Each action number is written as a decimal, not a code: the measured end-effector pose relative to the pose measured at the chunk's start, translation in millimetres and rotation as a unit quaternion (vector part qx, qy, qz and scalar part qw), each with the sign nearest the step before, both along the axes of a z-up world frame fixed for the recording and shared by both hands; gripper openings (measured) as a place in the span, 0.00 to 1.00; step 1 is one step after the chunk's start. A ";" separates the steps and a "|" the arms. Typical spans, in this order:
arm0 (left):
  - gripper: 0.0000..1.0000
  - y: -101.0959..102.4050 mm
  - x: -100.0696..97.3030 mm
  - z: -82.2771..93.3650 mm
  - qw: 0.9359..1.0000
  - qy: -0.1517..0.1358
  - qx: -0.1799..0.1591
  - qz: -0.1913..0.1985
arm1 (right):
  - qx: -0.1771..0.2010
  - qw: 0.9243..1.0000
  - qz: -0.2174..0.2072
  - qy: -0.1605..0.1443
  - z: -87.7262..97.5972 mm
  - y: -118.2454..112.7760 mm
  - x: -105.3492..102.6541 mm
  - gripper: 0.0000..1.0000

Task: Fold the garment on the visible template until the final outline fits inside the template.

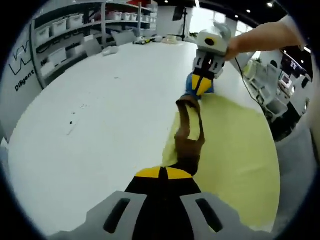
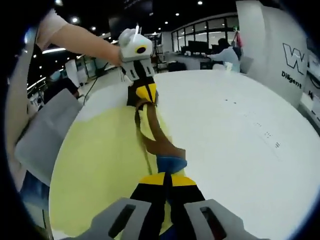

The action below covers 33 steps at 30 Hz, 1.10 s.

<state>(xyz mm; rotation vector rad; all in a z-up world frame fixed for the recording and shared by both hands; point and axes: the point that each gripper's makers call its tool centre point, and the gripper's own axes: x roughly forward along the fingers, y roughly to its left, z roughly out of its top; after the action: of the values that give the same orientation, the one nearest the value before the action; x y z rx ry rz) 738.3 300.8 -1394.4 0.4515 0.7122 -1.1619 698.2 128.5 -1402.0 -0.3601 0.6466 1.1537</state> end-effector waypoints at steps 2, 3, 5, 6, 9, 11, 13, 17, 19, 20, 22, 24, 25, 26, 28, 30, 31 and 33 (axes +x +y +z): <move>0.03 -0.5 11.3 10.1 0.999 -0.007 -0.023 0.025 | 0.006 1.000 -0.016 -0.018 9.2 -2.8 12.5 0.00; 0.03 0.3 16.7 12.6 0.999 -0.014 -0.026 0.034 | 0.004 0.999 -0.023 -0.031 12.4 -4.9 18.9 0.00; 0.03 0.4 23.7 14.5 0.998 -0.009 -0.033 0.047 | 0.009 0.998 -0.041 -0.051 21.9 -7.3 32.6 0.00; 0.03 -0.1 25.8 14.3 0.998 -0.012 -0.032 0.047 | 0.007 0.997 -0.048 -0.064 24.6 -9.2 39.0 0.00; 0.03 -2.7 35.9 11.3 0.998 -0.020 -0.028 0.059 | 0.004 0.994 -0.068 -0.080 29.4 -11.6 55.7 0.00; 0.04 -3.7 41.8 8.8 0.997 -0.024 -0.023 0.072 | -0.003 0.993 -0.080 -0.089 27.7 -13.1 66.2 0.00; 0.03 -0.3 51.6 2.8 0.996 -0.022 -0.017 0.089 | -0.010 0.992 -0.088 -0.094 25.0 -13.0 72.7 0.00; 0.03 15.8 75.3 -5.3 0.988 -0.017 -0.004 0.156 | -0.041 0.988 -0.111 -0.101 10.9 -16.5 87.4 0.00; 0.03 25.0 87.2 -8.5 0.982 -0.018 0.000 0.189 | -0.055 0.984 -0.136 -0.102 3.3 -21.4 95.1 0.00; 0.03 26.2 88.4 -9.9 0.980 -0.011 -0.001 0.198 | -0.063 0.983 -0.143 -0.099 -1.6 -22.4 96.6 0.08; 0.03 27.7 88.7 -13.2 0.979 -0.006 -0.001 0.203 | -0.075 0.982 -0.147 -0.089 -9.9 -24.8 96.3 0.25; 0.04 32.4 84.3 -18.7 0.980 -0.003 0.014 0.197 | -0.078 0.982 -0.148 -0.082 -13.8 -26.5 92.9 0.24; 0.04 38.2 81.2 -22.5 0.980 -0.002 0.029 0.195 | -0.081 0.982 -0.148 -0.078 -15.8 -29.0 90.7 0.23; 0.04 45.3 79.5 -25.4 0.980 -0.006 0.042 0.192 | -0.087 0.982 -0.147 -0.080 -17.3 -32.5 89.2 0.23; 0.10 57.5 78.6 -28.4 0.979 -0.006 0.050 0.199 | -0.093 0.980 -0.158 -0.078 -20.2 -43.9 87.5 0.23; 0.14 69.7 74.2 -31.5 0.976 0.006 0.053 0.211 | -0.079 0.979 -0.175 -0.061 -22.1 -52.0 83.1 0.23; 0.15 75.4 72.1 -33.1 0.975 0.007 0.056 0.213 | -0.084 0.979 -0.174 -0.062 -23.2 -55.9 81.4 0.22; 0.17 86.4 68.5 -37.6 0.974 0.007 0.065 0.218 | -0.091 0.978 -0.178 -0.062 -26.5 -64.9 76.4 0.22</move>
<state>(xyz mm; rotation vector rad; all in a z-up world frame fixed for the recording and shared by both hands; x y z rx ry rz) 806.7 387.2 -1432.0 0.3710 0.8538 -0.7088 774.6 63.5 -1428.5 -0.4485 0.6764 0.7268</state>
